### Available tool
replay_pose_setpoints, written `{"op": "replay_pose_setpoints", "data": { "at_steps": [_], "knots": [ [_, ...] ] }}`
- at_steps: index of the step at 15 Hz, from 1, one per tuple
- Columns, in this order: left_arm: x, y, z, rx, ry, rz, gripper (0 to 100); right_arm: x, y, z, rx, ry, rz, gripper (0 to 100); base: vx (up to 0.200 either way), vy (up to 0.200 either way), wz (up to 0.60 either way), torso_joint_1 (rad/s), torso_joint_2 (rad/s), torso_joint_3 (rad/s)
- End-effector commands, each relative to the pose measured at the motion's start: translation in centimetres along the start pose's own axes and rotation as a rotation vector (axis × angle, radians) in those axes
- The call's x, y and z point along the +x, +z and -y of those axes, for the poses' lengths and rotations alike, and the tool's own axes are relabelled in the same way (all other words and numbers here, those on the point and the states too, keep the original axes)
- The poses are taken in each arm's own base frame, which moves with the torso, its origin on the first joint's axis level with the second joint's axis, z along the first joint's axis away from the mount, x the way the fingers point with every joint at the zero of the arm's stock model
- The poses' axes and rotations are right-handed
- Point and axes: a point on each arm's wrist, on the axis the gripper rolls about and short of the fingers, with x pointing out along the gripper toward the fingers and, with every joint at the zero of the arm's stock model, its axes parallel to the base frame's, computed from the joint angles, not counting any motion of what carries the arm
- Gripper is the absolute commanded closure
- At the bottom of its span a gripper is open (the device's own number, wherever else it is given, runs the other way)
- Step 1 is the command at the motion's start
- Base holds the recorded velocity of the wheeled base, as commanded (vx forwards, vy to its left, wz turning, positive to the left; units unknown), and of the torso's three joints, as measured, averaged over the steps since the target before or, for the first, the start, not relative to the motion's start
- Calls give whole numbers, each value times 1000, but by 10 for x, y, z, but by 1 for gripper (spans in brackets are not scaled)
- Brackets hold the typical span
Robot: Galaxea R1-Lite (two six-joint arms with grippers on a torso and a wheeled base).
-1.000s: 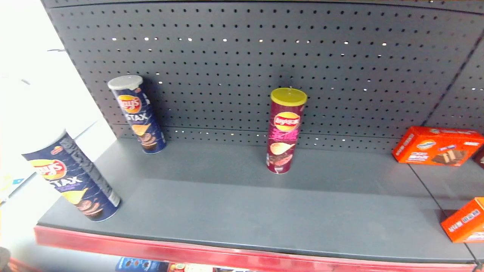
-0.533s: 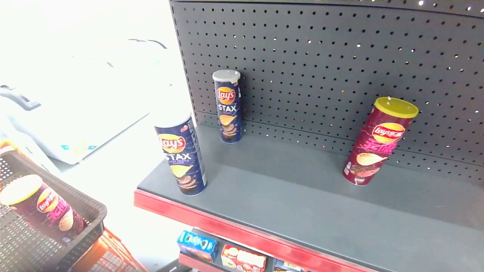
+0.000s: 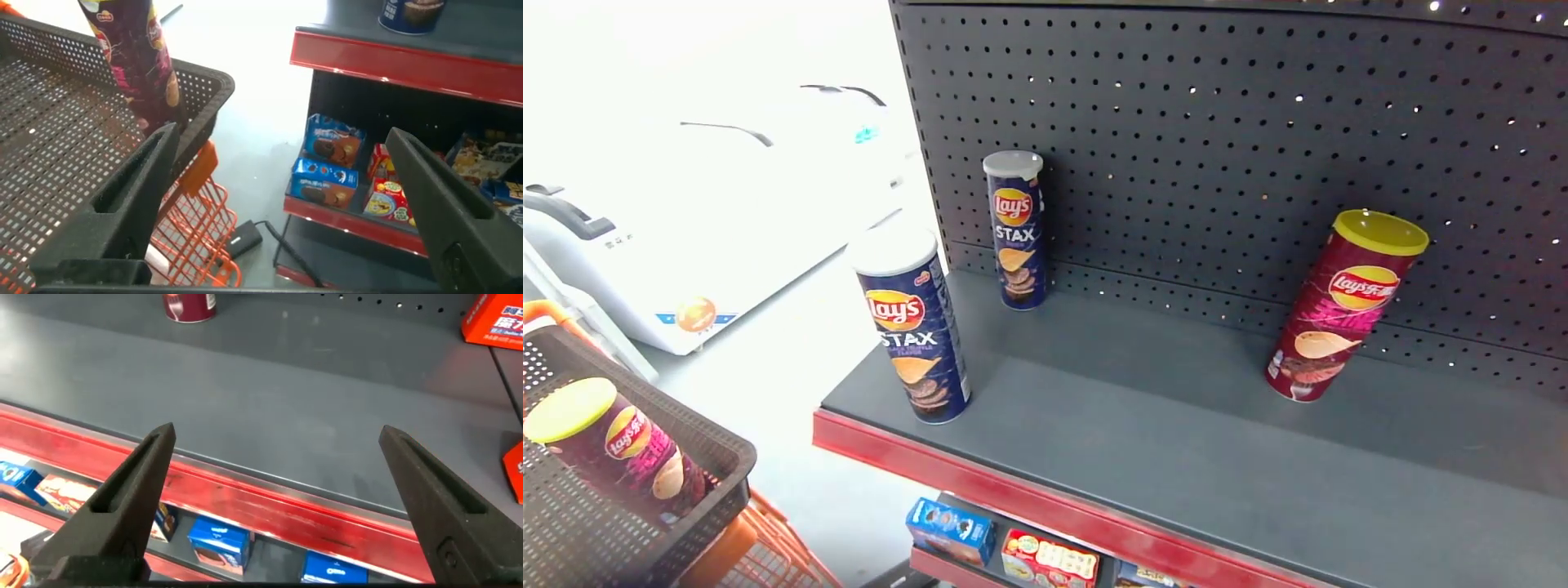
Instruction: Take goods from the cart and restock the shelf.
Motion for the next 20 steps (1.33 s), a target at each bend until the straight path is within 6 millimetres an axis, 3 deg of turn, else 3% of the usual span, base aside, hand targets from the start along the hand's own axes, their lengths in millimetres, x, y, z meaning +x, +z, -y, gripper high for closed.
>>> {"op": "replay_pose_setpoints", "data": {
  "at_steps": [1,3,6,11,14,16,20],
  "knots": [
    [0,0,0,-2,1,0,0,0,0,0,-1,0,-1,0,0,0,0,0,0,0],
    [0,0,0,0,3,2,0,0,0,0,-1,0,-1,0,0,0,0,0,0,0],
    [-2,42,-2,78,124,-3,0,0,0,0,-1,0,-1,0,0,0,0,0,0,0],
    [47,106,-3,100,175,-179,0,0,0,0,-1,0,-1,0,0,0,0,0,0,0],
    [74,116,-4,107,235,-263,0,0,0,0,-1,2,-1,0,0,0,0,0,0,0],
    [92,117,-11,-22,234,-302,0,0,0,0,-1,2,-1,0,0,0,0,0,0,0],
    [114,104,-27,-23,250,-384,0,0,0,0,-1,2,-1,0,0,0,0,0,0,0]
  ]
}}
